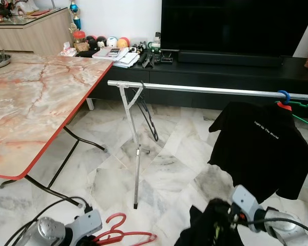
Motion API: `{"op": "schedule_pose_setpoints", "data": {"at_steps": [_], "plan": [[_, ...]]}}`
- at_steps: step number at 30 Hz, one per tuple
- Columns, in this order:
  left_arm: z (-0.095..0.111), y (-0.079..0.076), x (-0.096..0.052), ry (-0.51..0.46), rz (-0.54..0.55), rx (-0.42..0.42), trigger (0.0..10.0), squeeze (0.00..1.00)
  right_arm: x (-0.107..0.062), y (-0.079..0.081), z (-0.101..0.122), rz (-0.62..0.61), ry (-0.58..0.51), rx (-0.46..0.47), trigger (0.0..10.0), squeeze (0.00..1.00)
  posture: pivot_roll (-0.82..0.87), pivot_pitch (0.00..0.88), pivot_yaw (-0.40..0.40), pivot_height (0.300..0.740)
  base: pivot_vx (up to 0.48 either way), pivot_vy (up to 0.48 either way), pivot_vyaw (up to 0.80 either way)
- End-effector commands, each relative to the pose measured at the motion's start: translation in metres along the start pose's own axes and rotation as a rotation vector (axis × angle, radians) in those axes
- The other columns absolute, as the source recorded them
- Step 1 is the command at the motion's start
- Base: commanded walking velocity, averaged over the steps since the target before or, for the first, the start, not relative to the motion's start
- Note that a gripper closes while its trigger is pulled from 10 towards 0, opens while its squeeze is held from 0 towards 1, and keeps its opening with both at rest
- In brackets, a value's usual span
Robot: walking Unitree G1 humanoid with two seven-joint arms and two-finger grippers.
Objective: Hang hanger
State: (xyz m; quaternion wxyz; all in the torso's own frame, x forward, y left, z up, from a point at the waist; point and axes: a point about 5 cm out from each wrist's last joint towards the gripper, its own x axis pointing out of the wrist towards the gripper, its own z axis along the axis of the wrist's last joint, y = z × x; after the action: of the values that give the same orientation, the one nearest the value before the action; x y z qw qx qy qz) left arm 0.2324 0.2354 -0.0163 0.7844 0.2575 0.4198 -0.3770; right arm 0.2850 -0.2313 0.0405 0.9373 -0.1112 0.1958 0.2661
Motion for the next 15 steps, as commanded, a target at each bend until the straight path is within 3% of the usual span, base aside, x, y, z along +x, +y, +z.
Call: {"op": "schedule_pose_setpoints", "data": {"at_steps": [1, 2, 3, 5, 7, 8, 10, 11, 13, 15], "plan": [[-0.015, -0.001, 0.010, 0.036, 0.230, -0.134, 10.0, 0.00, 0.002, -0.020, 0.027, -0.302, -0.229, 0.200, 0.0, 0.00, 0.10, 0.052, -0.019, 0.740, 0.000, 0.000, 0.00], [-0.015, -0.001, 0.010, 0.036, 0.230, -0.134, 10.0, 0.00, 0.002, -0.020, 0.027, -0.302, -0.229, 0.200, 0.0, 0.00, 0.10, 0.052, -0.019, 0.740, 0.000, 0.000, 0.00], [-0.022, -0.006, 0.015, 0.039, 0.295, -0.258, 10.0, 0.00, 0.002, -0.020, 0.026, -0.403, -0.266, 0.302, 0.0, 0.00, 0.10, 0.046, -0.021, 0.740, 0.000, 0.000, 0.00], [-0.030, -0.016, 0.020, 0.036, 0.353, -0.397, 10.0, 0.00, 0.002, -0.014, 0.022, -0.485, -0.289, 0.370, 0.0, 0.00, 0.10, 0.033, -0.022, 0.740, 0.000, 0.000, 0.00], [-0.039, -0.026, 0.024, 0.047, 0.380, -0.500, 10.0, 0.00, 0.000, -0.008, 0.018, -0.541, -0.287, 0.385, 0.0, 0.00, 0.11, 0.015, -0.018, 0.740, 0.000, 0.000, 0.00], [-0.039, -0.026, 0.024, 0.047, 0.380, -0.500, 10.0, 0.00, 0.000, -0.008, 0.018, -0.541, -0.287, 0.385, 0.0, 0.00, 0.11, 0.015, -0.018, 0.740, 0.000, 0.000, 0.00], [-0.053, -0.039, 0.026, 0.061, 0.421, -0.646, 10.0, 0.00, -0.003, -0.004, 0.018, -0.627, -0.287, 0.361, 0.0, 0.00, 0.10, 0.000, -0.012, 0.740, 0.000, 0.000, 0.00], [-0.073, -0.057, 0.026, 0.129, 0.463, -0.748, 10.0, 0.00, -0.004, 0.003, 0.025, -0.676, -0.315, 0.340, 0.0, 0.00, 0.09, 0.000, -0.009, 0.740, 0.000, 0.000, 0.00], [-0.085, -0.070, 0.025, 0.185, 0.473, -0.776, 10.0, 0.00, -0.006, 0.007, 0.030, -0.698, -0.323, 0.304, 0.0, 0.00, 0.08, 0.000, -0.006, 0.740, 0.000, 0.000, 0.00], [-0.096, -0.080, 0.023, 0.220, 0.505, -0.817, 10.0, 0.00, -0.010, 0.012, 0.035, -0.726, -0.355, 0.327, 0.0, 0.00, 0.06, 0.000, -0.003, 0.740, 0.000, 0.000, 0.00]]}}
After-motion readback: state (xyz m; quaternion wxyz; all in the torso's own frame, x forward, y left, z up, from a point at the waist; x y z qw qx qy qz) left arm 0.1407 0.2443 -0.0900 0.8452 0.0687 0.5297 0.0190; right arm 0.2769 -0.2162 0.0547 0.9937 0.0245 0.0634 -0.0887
